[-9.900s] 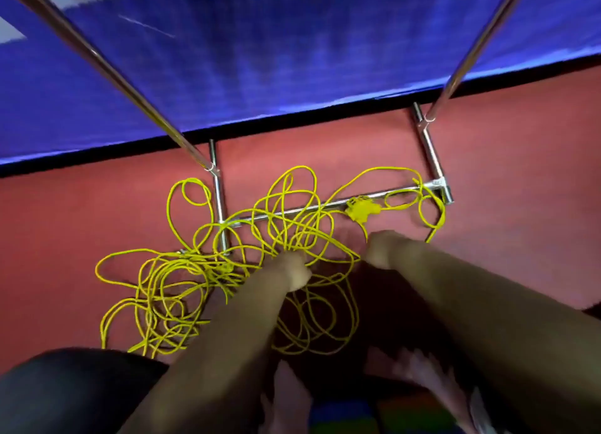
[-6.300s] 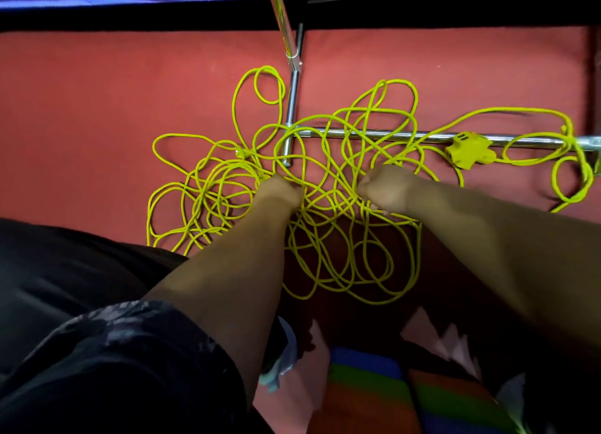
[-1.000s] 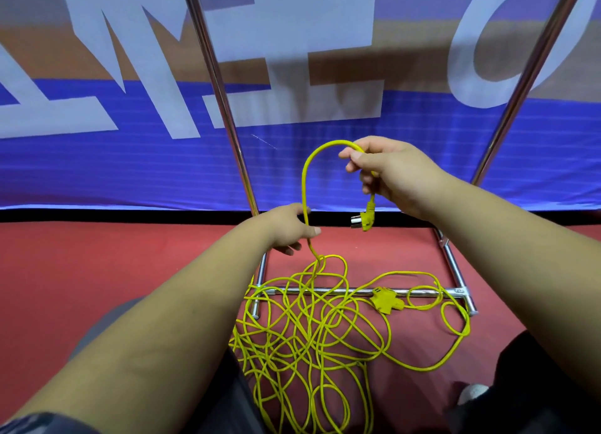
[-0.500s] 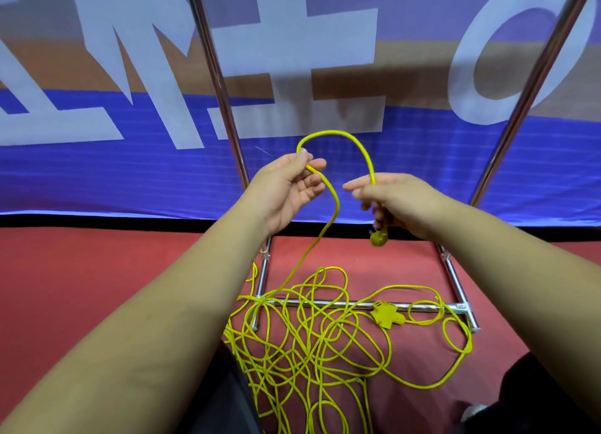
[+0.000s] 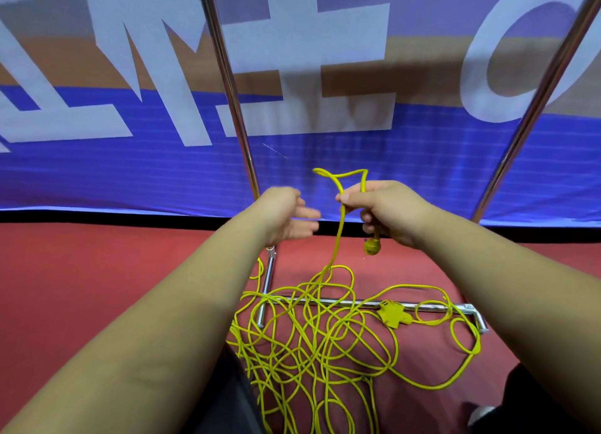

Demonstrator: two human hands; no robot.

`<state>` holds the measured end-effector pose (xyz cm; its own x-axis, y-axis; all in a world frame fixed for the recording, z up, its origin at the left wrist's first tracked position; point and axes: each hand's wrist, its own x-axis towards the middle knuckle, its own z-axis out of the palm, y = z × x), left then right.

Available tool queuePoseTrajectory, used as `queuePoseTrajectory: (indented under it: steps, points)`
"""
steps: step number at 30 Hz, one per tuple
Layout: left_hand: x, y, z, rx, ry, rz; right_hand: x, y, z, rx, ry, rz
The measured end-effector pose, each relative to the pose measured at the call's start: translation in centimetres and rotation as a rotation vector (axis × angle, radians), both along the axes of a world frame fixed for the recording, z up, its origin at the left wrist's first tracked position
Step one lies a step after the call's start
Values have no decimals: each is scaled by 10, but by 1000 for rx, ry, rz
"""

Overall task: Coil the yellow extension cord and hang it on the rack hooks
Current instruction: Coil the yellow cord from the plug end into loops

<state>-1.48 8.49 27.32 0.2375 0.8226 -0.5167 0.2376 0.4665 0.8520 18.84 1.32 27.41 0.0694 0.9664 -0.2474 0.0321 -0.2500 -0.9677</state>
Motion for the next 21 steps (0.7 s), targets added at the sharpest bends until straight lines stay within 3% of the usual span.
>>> queuePoseTrajectory:
  steps: [2,4,6,8,10,15,16,20,21]
  points:
    - [-1,-9,-18,86,340,-404,1,4,2,26,46,-52]
    - [5,-24,-30,142,490,-785,4,7,1,42,82,-79]
    - [12,-34,-37,267,602,-942,6,9,0,35,86,-78]
    - [14,-36,-41,349,619,-896,5,10,1,1,82,-100]
    - [14,-31,-38,263,492,-701,7,12,4,-53,40,-179]
    - [5,-11,-13,233,314,-178,28,5,6,-229,-605,-157]
    - [3,-8,-10,230,304,-130,29,4,3,-248,-613,-151]
    - [-3,-6,-6,220,270,-28,24,4,-3,-278,-250,-144]
    - [-4,-7,-5,217,253,-7,23,4,-3,-289,-235,-123]
